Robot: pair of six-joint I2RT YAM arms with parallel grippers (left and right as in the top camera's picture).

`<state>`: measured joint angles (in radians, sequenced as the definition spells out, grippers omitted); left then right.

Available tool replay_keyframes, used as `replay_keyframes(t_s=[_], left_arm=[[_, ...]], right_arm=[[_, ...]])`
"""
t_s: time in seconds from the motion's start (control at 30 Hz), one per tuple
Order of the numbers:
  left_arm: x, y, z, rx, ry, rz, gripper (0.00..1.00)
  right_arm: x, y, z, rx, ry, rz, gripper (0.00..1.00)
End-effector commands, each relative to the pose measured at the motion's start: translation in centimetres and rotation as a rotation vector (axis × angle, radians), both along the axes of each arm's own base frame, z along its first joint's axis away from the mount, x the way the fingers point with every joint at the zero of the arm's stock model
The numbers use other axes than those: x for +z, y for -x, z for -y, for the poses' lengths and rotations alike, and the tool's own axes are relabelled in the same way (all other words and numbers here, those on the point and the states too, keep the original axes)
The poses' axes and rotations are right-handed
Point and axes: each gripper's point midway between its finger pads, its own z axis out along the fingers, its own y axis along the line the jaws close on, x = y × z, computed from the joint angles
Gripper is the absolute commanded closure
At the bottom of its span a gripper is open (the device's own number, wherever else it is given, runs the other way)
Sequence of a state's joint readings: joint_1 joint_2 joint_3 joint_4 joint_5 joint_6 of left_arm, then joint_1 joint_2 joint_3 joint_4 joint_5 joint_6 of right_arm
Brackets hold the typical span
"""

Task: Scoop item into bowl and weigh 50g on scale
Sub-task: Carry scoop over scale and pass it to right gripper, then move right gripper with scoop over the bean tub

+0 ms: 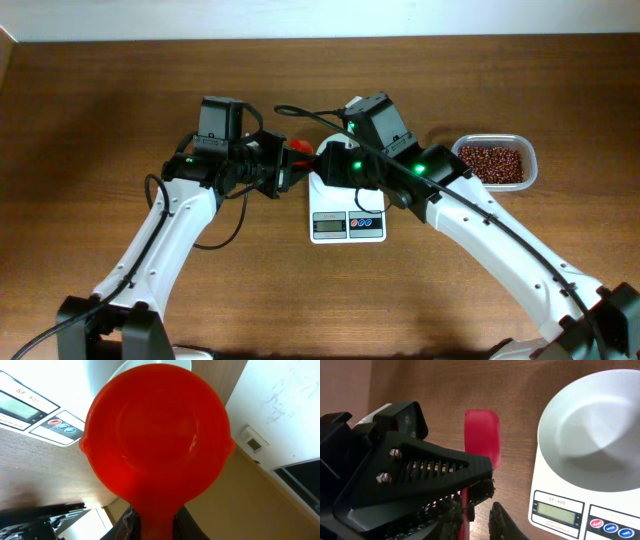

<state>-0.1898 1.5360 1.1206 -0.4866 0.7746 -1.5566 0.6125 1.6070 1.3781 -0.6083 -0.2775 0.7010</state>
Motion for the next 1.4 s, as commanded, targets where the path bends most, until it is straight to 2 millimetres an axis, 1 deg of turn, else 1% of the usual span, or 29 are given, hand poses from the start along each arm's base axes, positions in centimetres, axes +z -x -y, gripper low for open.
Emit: replay_keyframes(t_s=[0.0, 0.13, 0.27, 0.33, 0.37, 0.4, 0.6, 0.63, 0.67, 0.7, 0.73, 0.77, 0.8, 0.83, 0.87, 0.93, 1.03, 1.07, 1.13, 1.23, 1.27, 1.3, 1.33, 1.37], left_arm=[[1.4, 0.5, 1.2, -0.024, 0.055, -0.003, 1.0], [2.0, -0.1, 1.4, -0.023, 0.064, 0.036, 1.0], [2.0, -0.1, 1.4, -0.024, 0.064, 0.035, 1.0], [2.0, -0.1, 1.4, -0.024, 0.064, 0.035, 1.0], [2.0, -0.1, 1.4, -0.024, 0.064, 0.035, 1.0], [2.0, -0.1, 1.4, -0.024, 0.064, 0.035, 1.0], [1.9, -0.1, 1.3, -0.032, 0.059, 0.047, 0.99], [1.9, -0.1, 1.3, -0.04, 0.051, 0.063, 0.92], [1.9, -0.1, 1.3, -0.063, 0.037, 0.097, 0.73], [1.9, -0.2, 1.3, -0.093, 0.016, 0.146, 0.58], [1.8, -0.3, 1.1, -0.138, -0.025, 0.225, 0.31], [1.7, -0.4, 1.0, -0.188, -0.067, 0.308, 0.18], [1.7, -0.4, 1.0, -0.25, -0.103, 0.398, 0.07], [1.7, -0.4, 1.0, -0.303, -0.134, 0.474, 0.01], [1.7, -0.4, 1.0, -0.328, -0.148, 0.51, 0.01], [1.7, -0.4, 1.0, -0.382, -0.18, 0.588, 0.01], [1.7, -0.5, 1.0, -0.405, -0.196, 0.624, 0.01], [1.7, -0.5, 1.0, -0.403, -0.199, 0.626, 0.01], [2.0, -0.8, 1.1, -0.432, -0.218, 0.696, 0.01], [2.0, -0.9, 1.1, -0.436, -0.221, 0.701, 0.01], [1.9, -0.9, 1.0, -0.434, -0.225, 0.7, 0.01], [1.9, -1.0, 0.9, -0.429, -0.235, 0.699, 0.01], [1.8, -1.1, 0.8, -0.424, -0.246, 0.698, 0.01], [1.7, -1.2, 0.7, -0.421, -0.252, 0.697, 0.01]], right_arm=[[0.2, -0.2, -0.1, -0.055, -0.018, -0.031, 0.8], [0.3, 0.2, -0.5, -0.032, -0.037, -0.045, 0.81], [0.3, 0.2, -0.5, -0.029, -0.041, -0.048, 0.81], [0.3, 0.1, -0.5, -0.031, -0.04, -0.044, 0.87], [0.3, 0.1, -0.4, -0.034, -0.037, -0.042, 0.93], [0.2, 0.2, -0.3, -0.034, -0.034, -0.049, 0.96], [0.2, -0.1, -0.2, -0.044, -0.023, -0.034, 0.96], [0.2, -0.2, -0.1, -0.038, -0.017, -0.025, 0.96], [0.2, -0.2, -0.1, -0.021, -0.008, -0.01, 0.96], [0.2, -0.2, -0.1, -0.004, 0.001, 0.004, 0.96], [0.2, -0.3, 0.0, 0.014, 0.012, 0.02, 0.96], [0.1, -0.4, 0.3, 0.023, 0.021, 0.031, 0.96], [0.0, -0.7, 0.9, 0.018, 0.027, 0.025, 0.96], [-0.1, -0.9, 1.7, 0.013, 0.039, 0.016, 0.96], [-0.1, -0.9, 2.2, 0.023, 0.048, 0.012, 0.96], [0.7, -0.9, 4.2, 0.039, 0.089, -0.008, 0.96], [2.3, -0.7, 6.9, 0.068, 0.157, -0.014, 0.96], [3.1, -0.5, 8.0, 0.088, 0.186, -0.008, 0.96], [5.5, -0.6, 11.1, 0.068, 0.224, -0.004, 0.96], [9.0, -0.9, 15.1, 0.017, 0.259, 0.026, 0.96], [9.7, -1.2, 17.5, -0.049, 0.301, 0.026, 0.96], [9.9, -1.3, 18.8, -0.084, 0.325, 0.022, 0.96], [10.0, -1.3, 20.3, -0.126, 0.352, 0.012, 0.96], [9.7, -1.3, 22.5, -0.184, 0.385, -0.014, 0.96]])
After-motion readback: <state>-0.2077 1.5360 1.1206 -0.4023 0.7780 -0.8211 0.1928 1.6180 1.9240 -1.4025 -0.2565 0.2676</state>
